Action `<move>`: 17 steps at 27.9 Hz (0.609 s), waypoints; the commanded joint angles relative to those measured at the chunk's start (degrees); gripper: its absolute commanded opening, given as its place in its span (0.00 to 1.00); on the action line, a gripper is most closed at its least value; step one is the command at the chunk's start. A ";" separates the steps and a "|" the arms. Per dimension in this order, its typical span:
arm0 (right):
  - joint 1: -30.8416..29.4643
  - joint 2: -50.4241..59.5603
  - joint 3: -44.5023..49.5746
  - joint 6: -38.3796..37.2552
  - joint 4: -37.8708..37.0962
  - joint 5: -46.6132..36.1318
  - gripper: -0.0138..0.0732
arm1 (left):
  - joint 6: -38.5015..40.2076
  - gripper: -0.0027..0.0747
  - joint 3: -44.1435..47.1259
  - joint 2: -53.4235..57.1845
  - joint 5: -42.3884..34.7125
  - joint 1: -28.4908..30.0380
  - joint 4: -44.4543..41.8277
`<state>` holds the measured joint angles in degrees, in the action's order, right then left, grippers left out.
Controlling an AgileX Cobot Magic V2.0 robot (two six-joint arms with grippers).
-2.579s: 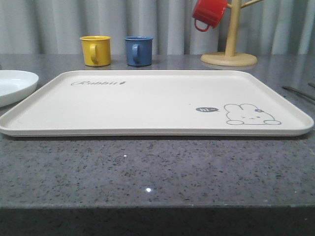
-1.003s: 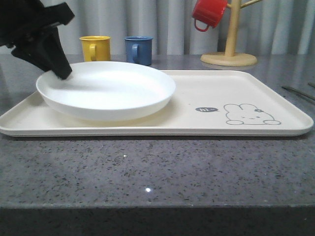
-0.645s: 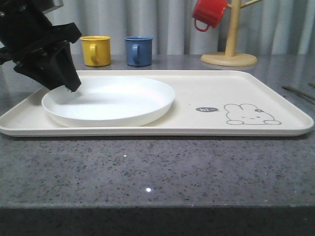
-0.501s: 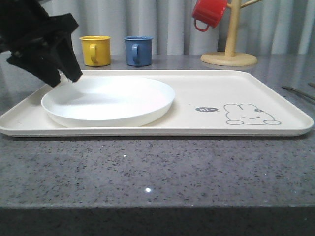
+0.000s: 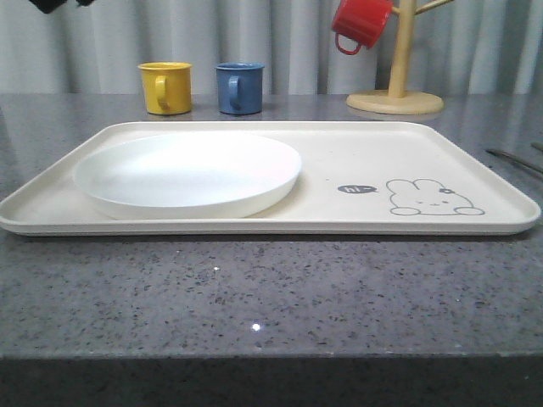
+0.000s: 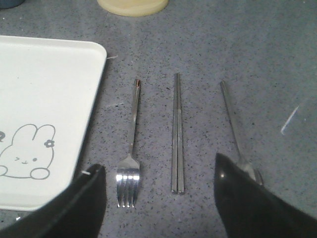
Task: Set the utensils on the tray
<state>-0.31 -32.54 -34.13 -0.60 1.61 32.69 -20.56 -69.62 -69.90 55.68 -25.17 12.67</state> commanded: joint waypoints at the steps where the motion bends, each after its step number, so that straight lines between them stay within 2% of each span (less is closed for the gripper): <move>1: -0.27 -0.53 -2.05 0.60 -0.29 -4.83 0.73 | 9.22 0.54 3.11 8.13 -1.72 -4.78 -10.04; 4: -0.27 -0.53 -2.05 0.60 -0.23 -5.34 0.73 | 15.98 0.54 8.02 14.51 -1.43 -7.34 -15.92; 11: -0.27 -0.74 -2.58 0.60 -0.23 -3.81 0.73 | 16.38 0.54 15.27 27.16 -1.43 -7.45 -15.93; 17: -0.27 -7.65 -9.76 0.60 -0.55 9.48 0.73 | 16.38 0.54 16.08 32.12 -1.43 -7.45 -15.93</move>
<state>-0.31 -36.75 -39.04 -0.60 1.61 40.16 -4.86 -52.30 -38.90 57.75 -32.15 -3.04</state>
